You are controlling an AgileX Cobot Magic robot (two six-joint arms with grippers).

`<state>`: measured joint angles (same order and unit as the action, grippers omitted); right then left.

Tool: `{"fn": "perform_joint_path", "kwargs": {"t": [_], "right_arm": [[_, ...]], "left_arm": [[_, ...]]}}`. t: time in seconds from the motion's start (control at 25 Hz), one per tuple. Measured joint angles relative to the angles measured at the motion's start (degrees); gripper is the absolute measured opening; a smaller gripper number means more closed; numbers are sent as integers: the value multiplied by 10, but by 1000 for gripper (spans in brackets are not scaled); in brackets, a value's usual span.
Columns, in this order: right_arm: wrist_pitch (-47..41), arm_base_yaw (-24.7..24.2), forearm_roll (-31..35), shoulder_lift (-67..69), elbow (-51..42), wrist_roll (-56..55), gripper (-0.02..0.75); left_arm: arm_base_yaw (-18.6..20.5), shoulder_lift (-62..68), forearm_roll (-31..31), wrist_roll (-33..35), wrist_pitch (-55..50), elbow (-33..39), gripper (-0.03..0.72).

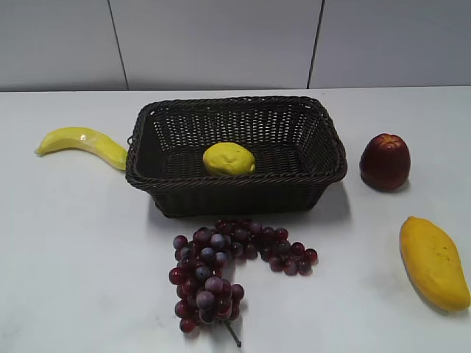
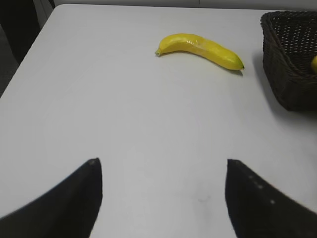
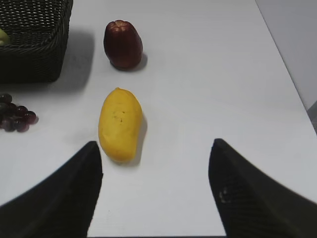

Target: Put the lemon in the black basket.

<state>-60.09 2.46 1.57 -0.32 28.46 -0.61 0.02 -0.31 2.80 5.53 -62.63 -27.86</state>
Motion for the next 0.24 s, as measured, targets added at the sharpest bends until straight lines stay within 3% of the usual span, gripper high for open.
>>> {"fn": "perform_joint_path", "kwargs": {"t": [0.24], "right_arm": [[0,0,0,0,0,0,552]], "left_arm": [[0,0,0,0,0,0,586]]}}
